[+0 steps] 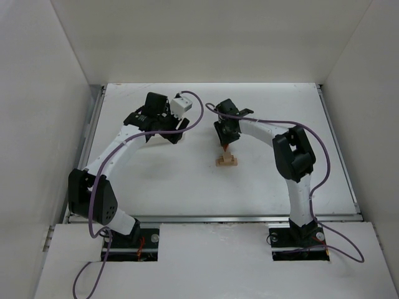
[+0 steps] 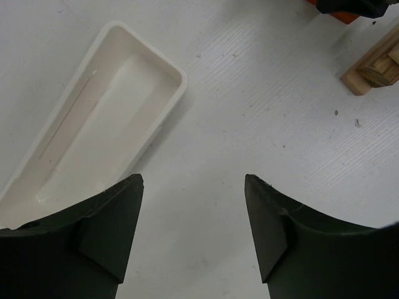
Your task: Build the wood block tower
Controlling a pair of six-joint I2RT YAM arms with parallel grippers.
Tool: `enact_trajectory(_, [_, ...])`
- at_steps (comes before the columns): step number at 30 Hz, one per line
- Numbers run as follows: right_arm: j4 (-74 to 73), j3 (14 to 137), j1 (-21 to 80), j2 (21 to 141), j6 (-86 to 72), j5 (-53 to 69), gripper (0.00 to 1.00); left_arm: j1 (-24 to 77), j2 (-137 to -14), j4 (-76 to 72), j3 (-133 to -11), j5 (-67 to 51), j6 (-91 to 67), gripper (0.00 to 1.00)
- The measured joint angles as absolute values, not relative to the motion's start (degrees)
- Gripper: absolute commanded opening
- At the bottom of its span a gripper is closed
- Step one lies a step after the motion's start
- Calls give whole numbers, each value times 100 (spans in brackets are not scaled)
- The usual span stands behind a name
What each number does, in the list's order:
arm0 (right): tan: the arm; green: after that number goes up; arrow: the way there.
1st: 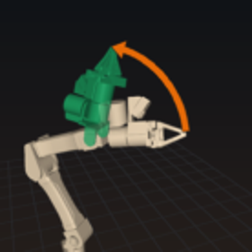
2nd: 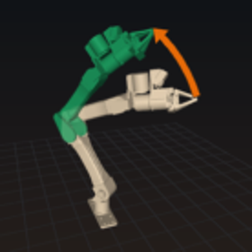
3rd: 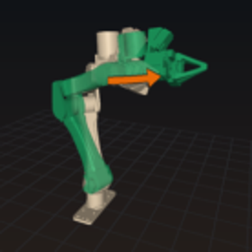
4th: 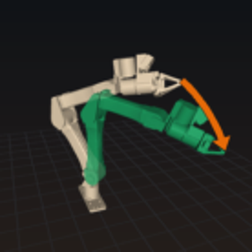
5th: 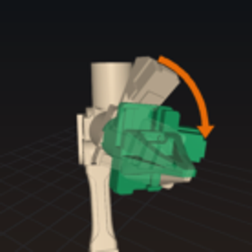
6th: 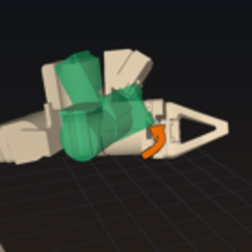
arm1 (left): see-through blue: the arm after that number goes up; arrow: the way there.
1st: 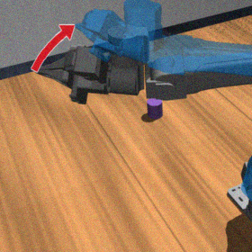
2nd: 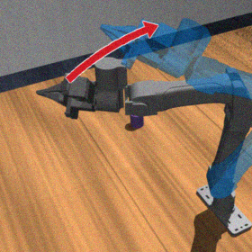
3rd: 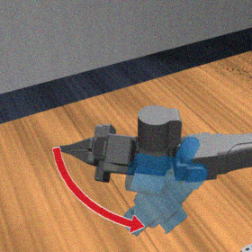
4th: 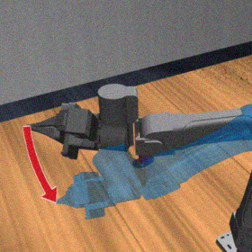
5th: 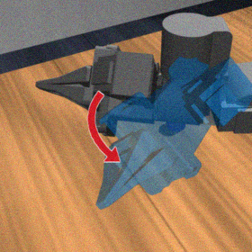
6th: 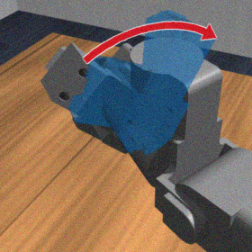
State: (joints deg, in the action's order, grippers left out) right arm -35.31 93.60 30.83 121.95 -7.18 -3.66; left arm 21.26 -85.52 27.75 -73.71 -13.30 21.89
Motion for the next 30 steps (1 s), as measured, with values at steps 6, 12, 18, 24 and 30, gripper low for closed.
enact_trajectory(6, [-3529, 9360, 3087, 12182, -670, -495, 0, 2126, -8554, 2775, -7371, -1328, 2189, 63])
enact_trajectory(12, [-3535, 9404, 3094, 11933, -617, -888, 0, 2126, -8554, 2770, -7371, -1341, 2189, 63])
enact_trajectory(18, [-3433, 9784, 3111, 11542, -598, -1638, 0, 2126, -8554, 2768, -7376, -1391, 2117, 63])
enact_trajectory(24, [-2875, 9382, 3148, 10361, -451, -2377, 0, 1900, -8554, 2768, -7452, -1990, 1881, 63])
enact_trajectory(30, [-1765, 8123, 3444, 8173, -183, -2561, 0, 1223, -8569, 3065, -8289, -3048, 1710, 63])
